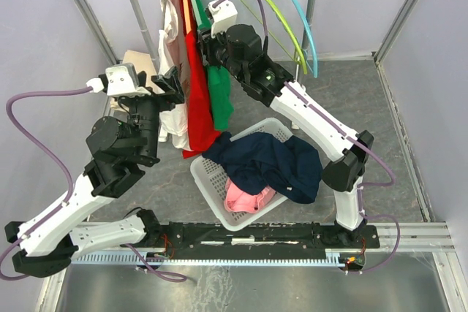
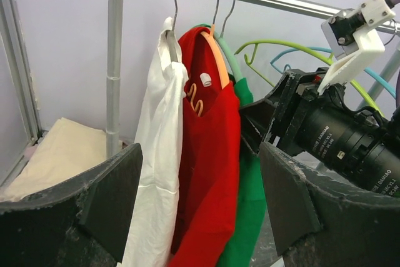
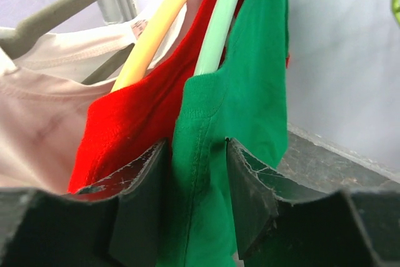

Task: Remove the t-shirt from the hanger
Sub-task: Pick up the hanger from the clothesline.

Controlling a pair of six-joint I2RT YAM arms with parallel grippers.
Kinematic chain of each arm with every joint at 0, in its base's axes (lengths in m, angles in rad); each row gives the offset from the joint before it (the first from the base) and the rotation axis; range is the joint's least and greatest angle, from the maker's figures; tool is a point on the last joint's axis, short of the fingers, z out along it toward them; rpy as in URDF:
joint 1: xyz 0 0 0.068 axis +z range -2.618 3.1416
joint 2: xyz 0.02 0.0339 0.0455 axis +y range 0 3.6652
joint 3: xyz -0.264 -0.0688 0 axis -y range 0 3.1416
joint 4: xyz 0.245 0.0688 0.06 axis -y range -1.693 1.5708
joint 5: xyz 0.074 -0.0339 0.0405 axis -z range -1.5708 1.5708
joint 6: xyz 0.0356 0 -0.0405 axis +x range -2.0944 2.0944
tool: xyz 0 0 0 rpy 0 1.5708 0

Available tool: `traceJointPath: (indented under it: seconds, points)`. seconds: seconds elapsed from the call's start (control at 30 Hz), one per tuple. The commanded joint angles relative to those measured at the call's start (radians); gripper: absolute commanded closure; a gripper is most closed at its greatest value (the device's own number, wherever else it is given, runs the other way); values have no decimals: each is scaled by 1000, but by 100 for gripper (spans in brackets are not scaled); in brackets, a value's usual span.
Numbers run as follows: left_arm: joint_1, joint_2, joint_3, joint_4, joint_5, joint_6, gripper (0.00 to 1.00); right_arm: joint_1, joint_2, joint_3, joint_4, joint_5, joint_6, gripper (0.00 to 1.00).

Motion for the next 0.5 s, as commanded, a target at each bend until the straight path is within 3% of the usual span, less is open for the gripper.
traceJointPath:
  seconds: [0.0,0.17,0.4,0.47]
  points:
    - [8,4,1,58,-16,53,18,5,-6,43,68,94,2,53]
    - [8,14,4,58,-13,51,18,5,-23,11,99,137,-12,66]
    - [8,28,7,66,-7,51,18,5,-57,-41,156,201,-25,97]
    - [9,33,9,69,-6,50,18,5,-68,-57,181,218,-28,98]
